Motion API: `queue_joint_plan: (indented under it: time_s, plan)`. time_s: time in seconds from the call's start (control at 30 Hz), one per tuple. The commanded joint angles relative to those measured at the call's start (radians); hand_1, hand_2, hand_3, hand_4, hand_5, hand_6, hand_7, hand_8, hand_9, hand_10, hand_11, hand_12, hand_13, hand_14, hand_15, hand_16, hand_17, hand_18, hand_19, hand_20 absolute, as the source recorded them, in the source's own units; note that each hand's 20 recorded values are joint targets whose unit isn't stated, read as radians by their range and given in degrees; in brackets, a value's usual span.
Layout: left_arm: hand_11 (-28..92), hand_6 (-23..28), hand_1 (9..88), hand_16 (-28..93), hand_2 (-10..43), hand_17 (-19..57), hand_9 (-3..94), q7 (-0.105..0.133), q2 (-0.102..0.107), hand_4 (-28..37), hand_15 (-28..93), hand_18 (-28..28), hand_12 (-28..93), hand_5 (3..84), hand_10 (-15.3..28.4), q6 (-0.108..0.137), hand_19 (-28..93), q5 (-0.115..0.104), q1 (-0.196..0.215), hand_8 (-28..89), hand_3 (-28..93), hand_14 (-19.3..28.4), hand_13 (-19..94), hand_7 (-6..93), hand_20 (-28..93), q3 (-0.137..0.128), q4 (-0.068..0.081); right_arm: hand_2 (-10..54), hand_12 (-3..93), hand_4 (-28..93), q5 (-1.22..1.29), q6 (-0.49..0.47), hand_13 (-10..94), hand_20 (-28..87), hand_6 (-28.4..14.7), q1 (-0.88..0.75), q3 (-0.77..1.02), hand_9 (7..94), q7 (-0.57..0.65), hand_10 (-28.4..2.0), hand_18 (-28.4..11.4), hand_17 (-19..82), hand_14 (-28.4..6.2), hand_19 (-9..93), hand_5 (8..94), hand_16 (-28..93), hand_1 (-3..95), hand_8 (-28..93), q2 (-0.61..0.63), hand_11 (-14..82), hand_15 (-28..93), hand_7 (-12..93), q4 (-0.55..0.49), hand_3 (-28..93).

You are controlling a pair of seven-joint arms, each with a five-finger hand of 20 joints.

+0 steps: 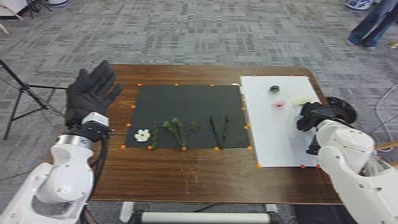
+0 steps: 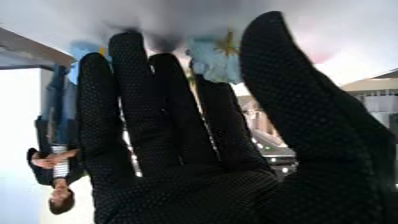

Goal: Arrange flowers

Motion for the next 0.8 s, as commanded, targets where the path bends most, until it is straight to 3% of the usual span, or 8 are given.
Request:
queue_joint_plan:
  time_s: [0.03,0.07,0.17,0.27,0.53,0.8]
  plan:
    - [14,7.3,23.8,-5,18.4,-7.4,25.8,-0.014,-0.019,-28.3,11,12.3,4,39.4,12.3,-0.011,34,0.007,0.007,-8,67,9.2,18,6.5,6,0.005,-0.002,-9.5,16.8,-28,-0.044,0.154,56,25,-1.1,-0.032,-0.042,61.5,0.011,-11.2,-19.2,27,-8.8,72,61.0,26,51.1,-11,-0.010,17.3,43,19,0.048,74]
    - [14,7.3,23.9,-5,18.3,-7.5,25.9,-0.016,-0.020,-28.3,11,12.4,4,39.4,12.2,-0.011,34,0.007,0.009,-8,67,9.3,18,6.5,6,0.005,-0.002,-9.5,17.4,-28,-0.044,0.179,58,27,-0.7,-0.038,-0.045,63.7,0.008,-10.8,-19.3,27,-7.8,73,62.9,30,52.3,-8,-0.009,18.9,43,20,0.048,72]
    - [14,7.3,23.6,-5,18.3,-7.6,26.1,-0.017,-0.021,-28.3,12,12.5,4,39.4,12.3,-0.009,34,0.008,0.015,-8,67,9.4,18,6.5,6,0.001,-0.005,-9.5,33.1,-28,-0.072,0.236,62,33,-0.4,-0.047,-0.054,73.6,-0.015,-8.2,-20.0,29,-7.1,75,67.1,37,56.2,-3,-0.008,12.0,48,30,0.053,65]
    - [14,7.4,23.5,-5,18.2,-7.6,26.2,-0.018,-0.024,-28.3,12,12.5,4,39.5,12.3,-0.009,34,0.008,0.018,-8,68,9.5,18,6.5,6,-0.002,-0.004,-9.5,40.9,-28,-0.082,0.285,64,36,0.7,-0.056,-0.057,80.0,-0.026,-7.8,-20.1,30,-6.6,75,71.0,40,58.0,-1,-0.005,10.9,49,38,0.042,65]
    - [14,7.4,23.9,-5,18.1,-7.6,26.3,-0.022,-0.021,-28.3,11,12.6,4,39.5,12.4,-0.009,34,0.010,0.037,-8,67,9.5,18,6.5,6,-0.025,-0.007,-9.5,43.0,-28,-0.094,0.412,66,38,0.3,0.002,-0.126,81.8,-0.086,-7.8,-20.5,31,-6.1,76,72.9,42,58.3,2,-0.020,11.4,48,38,-0.060,68]
    - [14,7.4,23.9,-5,18.1,-7.6,26.4,-0.027,-0.033,-28.3,11,12.6,5,39.5,12.4,-0.001,34,0.012,0.104,-8,67,9.6,18,6.4,6,-0.084,-0.023,-9.5,43.4,-28,-0.054,0.461,66,38,-0.2,0.181,-0.294,81.8,-0.204,-7.6,-20.3,31,-5.7,76,73.1,44,57.8,3,-0.137,11.3,48,37,-0.070,69]
